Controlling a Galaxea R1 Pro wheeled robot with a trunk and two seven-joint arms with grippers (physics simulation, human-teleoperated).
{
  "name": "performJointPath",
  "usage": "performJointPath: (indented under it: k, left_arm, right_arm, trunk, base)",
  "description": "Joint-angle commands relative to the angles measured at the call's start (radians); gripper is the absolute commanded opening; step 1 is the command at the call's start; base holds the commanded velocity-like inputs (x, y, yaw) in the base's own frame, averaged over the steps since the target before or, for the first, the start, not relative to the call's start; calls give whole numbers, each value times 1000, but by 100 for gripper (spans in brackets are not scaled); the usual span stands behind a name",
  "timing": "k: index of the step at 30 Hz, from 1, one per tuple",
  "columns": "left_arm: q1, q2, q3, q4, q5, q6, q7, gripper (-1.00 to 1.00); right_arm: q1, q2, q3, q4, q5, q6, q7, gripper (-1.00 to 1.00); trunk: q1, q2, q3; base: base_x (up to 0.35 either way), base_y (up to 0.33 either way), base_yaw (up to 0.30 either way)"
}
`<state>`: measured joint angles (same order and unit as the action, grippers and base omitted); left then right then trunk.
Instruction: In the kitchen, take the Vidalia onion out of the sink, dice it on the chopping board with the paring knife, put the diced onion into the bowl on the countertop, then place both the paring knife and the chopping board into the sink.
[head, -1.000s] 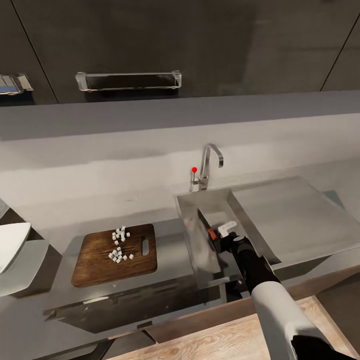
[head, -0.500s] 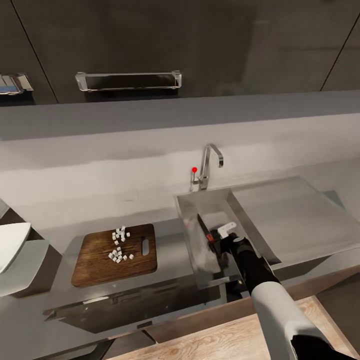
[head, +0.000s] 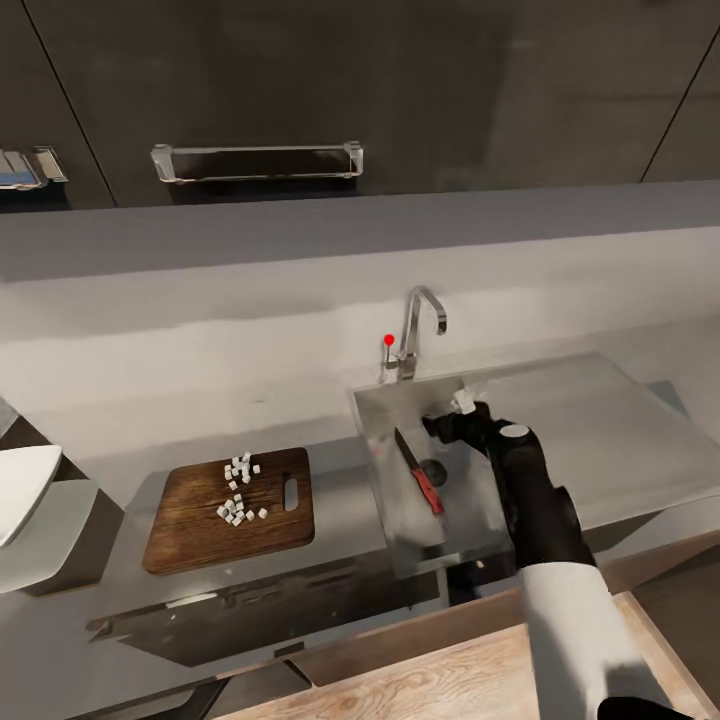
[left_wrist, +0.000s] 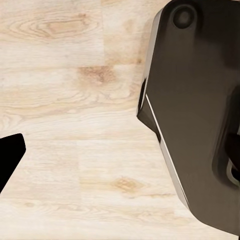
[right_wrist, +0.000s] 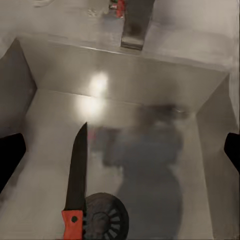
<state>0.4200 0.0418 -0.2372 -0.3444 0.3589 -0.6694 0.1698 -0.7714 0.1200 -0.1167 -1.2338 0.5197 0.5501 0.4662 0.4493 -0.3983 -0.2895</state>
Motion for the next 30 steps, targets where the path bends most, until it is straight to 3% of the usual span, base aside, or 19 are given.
performJointPath:
  k: [1,4,8,10,12,15,30]
  left_arm:
    - [0,1,-9,-2,3,-1,9,100]
    - [0,1,-9,-2,3,-1,8,100]
    - [0,1,-9,-2,3,-2,8,100]
    - [0,1,-9,-2,3,-2,8,100]
    - [0,1,-9,-2,3,-3,8,100]
    - [0,1,-9,-2,3,-3,8,100]
    - [0,1,-9,-2,3,-3,9,100]
  right_arm:
    - [17,3,-2,-75,10,43,40,100]
    - [82,7,1,-242,9,115,94,100]
    - [133,20,5,-317,9,140,110,100]
    - [153,27,22,-329,9,143,112,100]
    - [169,44,75,-334,11,144,112,100]
    - [177,53,100,-335,12,145,110,100]
    - [180,55,109,-330,11,146,108,100]
  trunk:
    - [1,-2,-2]
    - [1,-2,-2]
    - [1,-2,-2]
    - [1,-2,-2]
    - [1,-2,-2]
    - [1,-2,-2]
    - [1,-2,-2]
  base:
    - [0,0,0]
    - [0,0,0]
    - [-20,11,0]
    - [-129,92,0]
    - [-197,153,0]
    - [-220,189,0]
    - [-180,245,0]
